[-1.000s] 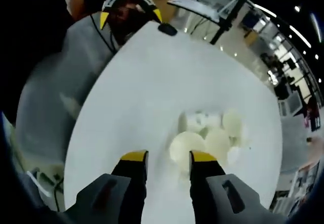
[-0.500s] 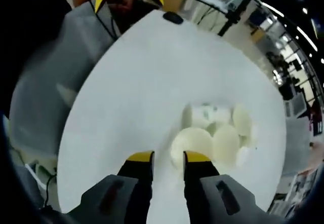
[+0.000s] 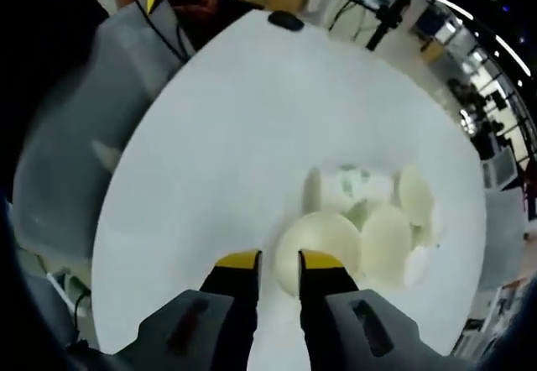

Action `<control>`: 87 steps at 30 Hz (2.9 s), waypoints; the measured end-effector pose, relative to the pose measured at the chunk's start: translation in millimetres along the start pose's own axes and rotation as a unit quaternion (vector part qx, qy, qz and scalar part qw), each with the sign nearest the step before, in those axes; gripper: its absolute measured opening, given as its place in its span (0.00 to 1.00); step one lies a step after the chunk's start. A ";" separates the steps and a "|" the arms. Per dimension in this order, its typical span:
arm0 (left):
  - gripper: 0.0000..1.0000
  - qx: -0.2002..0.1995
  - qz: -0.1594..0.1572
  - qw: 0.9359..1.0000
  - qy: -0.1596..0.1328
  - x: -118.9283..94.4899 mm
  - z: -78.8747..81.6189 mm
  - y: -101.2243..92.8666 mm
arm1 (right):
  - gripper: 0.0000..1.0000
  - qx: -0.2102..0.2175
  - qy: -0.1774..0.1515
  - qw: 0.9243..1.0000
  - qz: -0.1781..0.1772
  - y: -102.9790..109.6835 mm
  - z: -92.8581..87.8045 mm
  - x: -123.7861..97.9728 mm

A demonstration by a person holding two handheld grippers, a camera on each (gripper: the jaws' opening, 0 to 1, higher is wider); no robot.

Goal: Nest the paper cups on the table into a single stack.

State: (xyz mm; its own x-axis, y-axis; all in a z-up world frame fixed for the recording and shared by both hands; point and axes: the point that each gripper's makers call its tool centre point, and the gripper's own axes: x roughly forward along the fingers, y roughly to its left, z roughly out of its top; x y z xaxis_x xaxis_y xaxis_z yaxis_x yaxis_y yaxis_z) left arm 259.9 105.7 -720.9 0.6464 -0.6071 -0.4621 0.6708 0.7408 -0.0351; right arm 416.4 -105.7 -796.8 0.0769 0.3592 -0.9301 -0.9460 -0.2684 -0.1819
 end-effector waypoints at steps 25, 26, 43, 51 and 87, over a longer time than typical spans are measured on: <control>0.99 -0.004 0.006 1.000 -0.020 4.4 7.7 7.7 | 0.00 -0.005 0.005 1.000 0.000 13.6 5.6 -5.1; 0.99 -0.005 0.003 1.000 -0.020 4.8 7.6 6.9 | 0.00 -0.006 0.004 1.000 0.000 15.2 5.3 -5.5; 0.99 0.008 -0.022 0.999 -0.025 10.7 14.2 2.1 | 0.00 -0.051 -0.016 0.999 0.003 83.9 42.0 -30.1; 0.99 0.015 -0.034 0.999 -0.026 12.4 14.3 -0.6 | 0.00 -0.067 -0.016 0.997 0.026 126.0 56.7 -28.0; 0.99 -0.002 -0.034 0.999 -0.038 10.5 14.8 4.0 | 0.08 -0.076 -0.024 0.995 0.063 157.9 71.7 6.2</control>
State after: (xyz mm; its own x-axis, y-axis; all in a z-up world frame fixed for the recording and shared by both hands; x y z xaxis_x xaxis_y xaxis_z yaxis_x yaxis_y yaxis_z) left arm 274.7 98.0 -712.8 0.6254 -0.6763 -0.3893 0.7127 0.6982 -0.0680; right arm 245.0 -81.7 -808.4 -0.0574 0.3566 -0.9325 -0.8884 -0.4443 -0.1152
